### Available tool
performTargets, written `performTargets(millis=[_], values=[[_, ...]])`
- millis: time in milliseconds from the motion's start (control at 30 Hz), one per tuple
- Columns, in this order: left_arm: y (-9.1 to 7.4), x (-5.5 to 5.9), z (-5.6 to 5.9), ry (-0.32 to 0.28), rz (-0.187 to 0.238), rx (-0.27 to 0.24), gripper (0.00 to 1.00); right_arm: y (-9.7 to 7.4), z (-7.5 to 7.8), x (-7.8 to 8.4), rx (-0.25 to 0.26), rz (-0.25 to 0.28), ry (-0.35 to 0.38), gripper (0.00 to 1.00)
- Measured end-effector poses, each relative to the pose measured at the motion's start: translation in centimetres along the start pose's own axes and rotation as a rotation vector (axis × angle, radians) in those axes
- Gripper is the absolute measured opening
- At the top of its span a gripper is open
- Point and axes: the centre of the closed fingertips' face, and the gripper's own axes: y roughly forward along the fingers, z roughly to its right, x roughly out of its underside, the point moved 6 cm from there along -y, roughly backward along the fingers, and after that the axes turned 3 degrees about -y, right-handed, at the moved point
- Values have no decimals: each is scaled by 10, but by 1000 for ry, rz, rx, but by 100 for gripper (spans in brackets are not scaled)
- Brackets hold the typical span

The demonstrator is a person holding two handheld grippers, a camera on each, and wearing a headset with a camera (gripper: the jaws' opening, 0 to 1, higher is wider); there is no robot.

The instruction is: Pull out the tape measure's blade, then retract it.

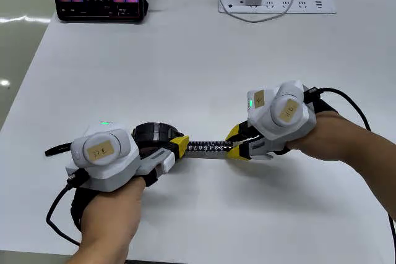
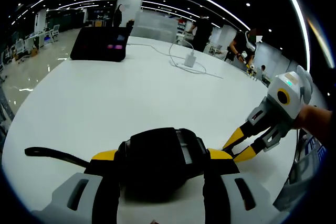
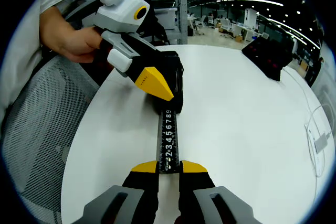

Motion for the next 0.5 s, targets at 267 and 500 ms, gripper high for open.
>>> performTargets(millis=[267, 500], values=[[0, 0, 0, -6, -1, 8, 60, 8, 2, -8, -7, 22, -2, 10], [-1, 0, -1, -12, -2, 20, 60, 15, 2, -16, -16, 52, 7, 10]])
